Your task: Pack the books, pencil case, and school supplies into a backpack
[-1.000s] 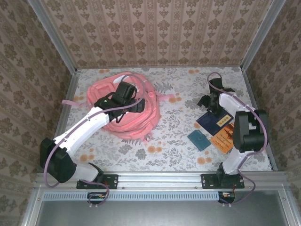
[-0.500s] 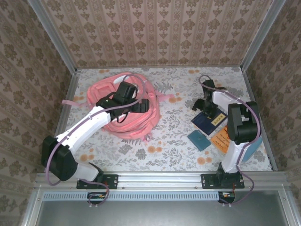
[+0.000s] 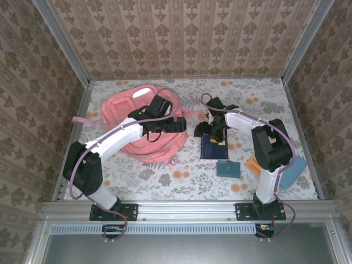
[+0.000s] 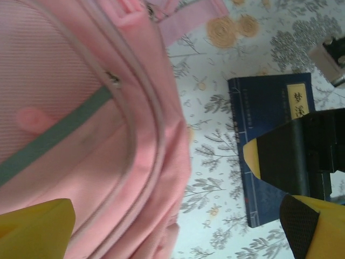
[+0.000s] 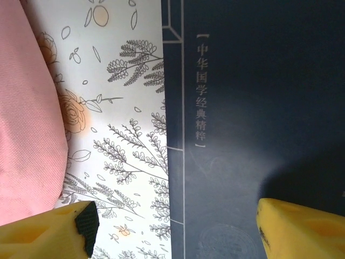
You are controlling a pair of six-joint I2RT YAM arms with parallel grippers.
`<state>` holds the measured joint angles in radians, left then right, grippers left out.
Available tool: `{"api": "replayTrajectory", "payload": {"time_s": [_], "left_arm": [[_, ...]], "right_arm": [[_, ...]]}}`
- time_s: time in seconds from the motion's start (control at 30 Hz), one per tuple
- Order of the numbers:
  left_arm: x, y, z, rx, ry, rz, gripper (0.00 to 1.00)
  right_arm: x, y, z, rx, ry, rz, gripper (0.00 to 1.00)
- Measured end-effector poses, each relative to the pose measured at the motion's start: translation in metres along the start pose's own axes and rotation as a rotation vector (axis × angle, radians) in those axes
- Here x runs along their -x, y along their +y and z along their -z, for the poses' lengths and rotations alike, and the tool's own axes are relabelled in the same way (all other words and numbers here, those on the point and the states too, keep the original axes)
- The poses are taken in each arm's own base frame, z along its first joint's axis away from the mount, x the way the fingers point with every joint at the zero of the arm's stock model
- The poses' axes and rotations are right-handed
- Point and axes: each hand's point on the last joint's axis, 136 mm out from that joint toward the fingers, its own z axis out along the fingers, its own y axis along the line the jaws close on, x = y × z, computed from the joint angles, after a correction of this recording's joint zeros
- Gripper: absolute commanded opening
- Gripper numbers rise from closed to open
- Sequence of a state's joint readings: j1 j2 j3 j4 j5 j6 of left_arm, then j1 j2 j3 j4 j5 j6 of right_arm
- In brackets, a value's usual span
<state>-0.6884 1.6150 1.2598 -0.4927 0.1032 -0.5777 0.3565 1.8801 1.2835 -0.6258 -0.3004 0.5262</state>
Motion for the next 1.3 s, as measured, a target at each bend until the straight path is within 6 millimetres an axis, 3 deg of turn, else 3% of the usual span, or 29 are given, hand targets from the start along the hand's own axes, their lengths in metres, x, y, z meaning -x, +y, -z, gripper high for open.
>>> {"api": "replayTrajectory", "payload": {"time_s": [0.13, 0.23, 0.3, 0.43, 0.5, 0.7, 0.97, 1.3], "left_arm": [[-0.007, -0.023, -0.018, -0.053, 0.052, 0.011, 0.95], [-0.014, -0.045, -0.033, -0.108, 0.096, 0.021, 0.89], [-0.019, -0.059, -0.043, -0.136, 0.125, 0.026, 0.87], [-0.032, -0.077, -0.065, -0.166, 0.186, 0.063, 0.76], [-0.038, -0.078, -0.076, -0.166, 0.219, 0.100, 0.70], [-0.049, -0.075, -0.104, -0.142, 0.278, 0.212, 0.57], [-0.060, -0.080, -0.127, -0.134, 0.333, 0.273, 0.53], [-0.069, -0.086, -0.139, -0.133, 0.370, 0.290, 0.49]], "right_arm": [[0.015, -0.006, 0.032, 0.014, -0.091, -0.019, 0.79], [0.022, -0.025, 0.057, -0.004, -0.165, -0.053, 0.74], [0.023, -0.041, 0.062, -0.028, -0.181, -0.083, 0.71], [0.012, -0.080, 0.051, -0.103, -0.146, -0.139, 0.64], [0.003, -0.088, 0.044, -0.124, -0.114, -0.146, 0.61], [-0.004, -0.096, 0.034, -0.152, -0.075, -0.134, 0.56], [-0.009, -0.104, 0.024, -0.183, -0.041, -0.121, 0.49], [-0.015, -0.108, 0.014, -0.188, -0.004, -0.124, 0.46]]}}
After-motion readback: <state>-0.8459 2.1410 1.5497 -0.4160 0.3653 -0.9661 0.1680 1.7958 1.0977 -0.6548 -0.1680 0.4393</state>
